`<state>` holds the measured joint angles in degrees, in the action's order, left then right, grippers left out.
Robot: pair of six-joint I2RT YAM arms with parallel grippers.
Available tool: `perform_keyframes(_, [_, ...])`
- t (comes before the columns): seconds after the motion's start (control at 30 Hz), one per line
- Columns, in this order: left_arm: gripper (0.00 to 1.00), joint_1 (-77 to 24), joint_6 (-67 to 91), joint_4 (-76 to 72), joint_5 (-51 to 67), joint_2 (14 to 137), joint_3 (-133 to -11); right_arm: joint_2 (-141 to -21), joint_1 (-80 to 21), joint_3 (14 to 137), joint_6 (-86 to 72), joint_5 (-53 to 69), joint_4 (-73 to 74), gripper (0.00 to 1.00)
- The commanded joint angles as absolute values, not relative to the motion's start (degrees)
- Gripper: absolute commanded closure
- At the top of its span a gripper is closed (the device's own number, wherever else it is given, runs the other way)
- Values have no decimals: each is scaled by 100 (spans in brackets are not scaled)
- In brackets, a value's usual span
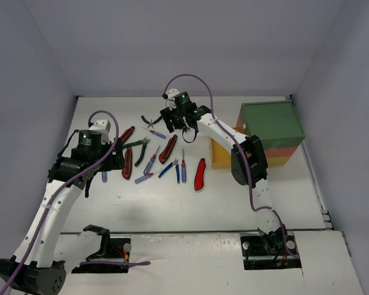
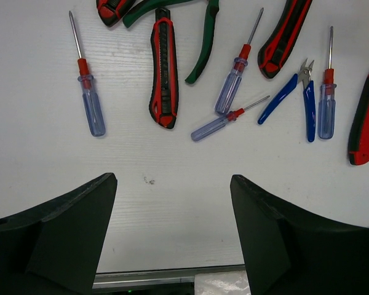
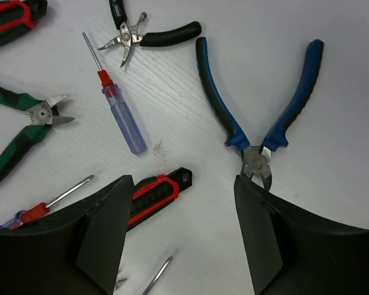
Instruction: Sort the tools into containers
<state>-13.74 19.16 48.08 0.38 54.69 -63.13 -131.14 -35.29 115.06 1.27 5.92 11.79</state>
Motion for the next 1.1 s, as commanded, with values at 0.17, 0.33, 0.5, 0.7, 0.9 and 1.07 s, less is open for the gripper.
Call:
perform_keyframes(0.17, [28,-1327,2021,5002,0,5235,-6353,-13960,-3452,12501,1103,887,984,41])
perform_keyframes(0.33, [29,-1327,2100,5039,171,5081,-6257,-14232,-3377,12806,1294,858,957,42])
perform_keyframes(0.5, [28,-1327,2146,5090,190,5001,-6230,-14251,-3346,12882,1462,824,867,43])
perform_keyframes(0.7, [29,-1327,2133,5089,158,5054,-6258,-14493,-3267,13263,1500,823,814,41])
perform_keyframes(0.9, [29,-1327,2074,5080,97,5226,-6301,-14797,-3218,13464,1495,1025,809,41])
perform_keyframes(1.07, [28,-1327,2003,5088,94,5320,-6391,-14980,-3164,13462,1360,1241,825,43])
